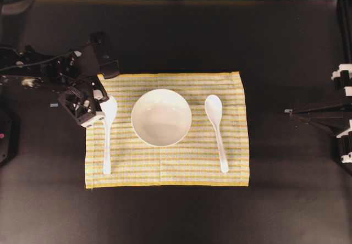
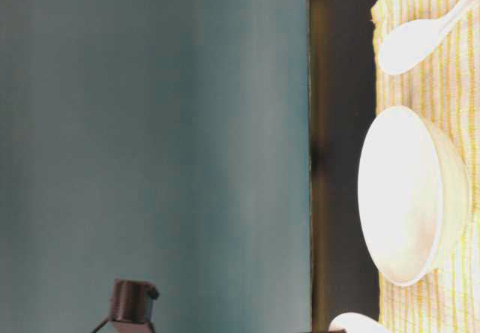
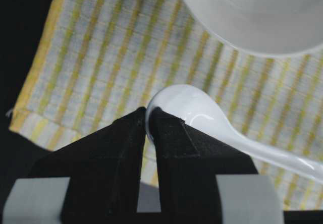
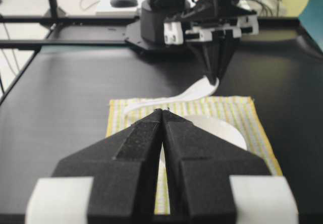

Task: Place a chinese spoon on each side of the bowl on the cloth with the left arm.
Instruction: 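Place the spoon on the cloth left of the bowl, handle down, then release the spoon and raise the left gripper away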

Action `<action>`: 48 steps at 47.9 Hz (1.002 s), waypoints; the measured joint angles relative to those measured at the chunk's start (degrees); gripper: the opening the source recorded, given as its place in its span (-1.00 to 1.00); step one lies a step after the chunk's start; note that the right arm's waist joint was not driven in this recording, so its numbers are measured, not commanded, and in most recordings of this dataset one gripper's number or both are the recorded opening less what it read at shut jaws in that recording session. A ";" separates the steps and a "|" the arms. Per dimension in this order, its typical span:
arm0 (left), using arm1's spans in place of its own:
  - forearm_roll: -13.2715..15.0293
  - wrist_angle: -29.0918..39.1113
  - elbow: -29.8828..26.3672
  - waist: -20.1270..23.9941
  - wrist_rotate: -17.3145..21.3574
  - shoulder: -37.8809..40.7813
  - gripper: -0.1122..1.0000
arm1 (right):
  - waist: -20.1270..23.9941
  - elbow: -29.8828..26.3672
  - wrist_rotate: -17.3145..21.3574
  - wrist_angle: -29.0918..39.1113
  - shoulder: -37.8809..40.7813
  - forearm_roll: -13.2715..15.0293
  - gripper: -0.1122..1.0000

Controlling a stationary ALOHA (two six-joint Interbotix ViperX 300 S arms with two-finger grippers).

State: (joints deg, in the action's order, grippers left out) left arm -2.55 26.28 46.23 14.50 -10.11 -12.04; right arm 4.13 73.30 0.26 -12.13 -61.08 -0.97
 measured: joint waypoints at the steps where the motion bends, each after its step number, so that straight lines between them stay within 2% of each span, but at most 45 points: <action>1: 0.09 -0.62 0.18 0.09 0.00 0.18 -0.69 | 0.00 0.00 0.00 0.09 0.00 0.00 -0.80; 9: 0.00 -5.89 1.76 0.53 -0.44 0.53 -0.69 | 0.00 0.35 0.00 0.00 0.00 0.00 -0.80; 20: 0.00 -9.49 4.31 1.67 -0.62 0.53 -0.65 | 0.00 0.62 0.00 0.00 0.00 0.09 -0.80; 23: 0.00 -11.16 5.27 1.76 -0.62 0.70 -0.46 | 0.09 0.62 0.00 0.00 0.00 0.00 -0.80; 32: 0.00 -17.75 7.91 1.85 -0.18 1.14 0.37 | 0.00 0.62 0.00 -0.09 0.00 0.00 -0.80; 35: 0.00 -20.04 8.70 1.85 0.09 1.32 0.57 | 0.00 0.70 0.00 -0.09 -0.09 0.00 -0.80; 38: 0.00 -21.71 9.23 1.85 0.18 1.41 0.64 | 0.00 0.70 0.00 -0.09 0.00 0.00 -0.80; 48: 0.00 -22.94 9.05 1.76 0.09 0.35 0.64 | 0.00 0.79 0.00 -0.18 0.00 -0.18 -0.80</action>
State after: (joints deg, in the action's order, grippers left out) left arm -2.55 3.34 55.28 16.26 -10.02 -11.69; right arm 4.13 74.09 0.26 -12.30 -61.08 -1.14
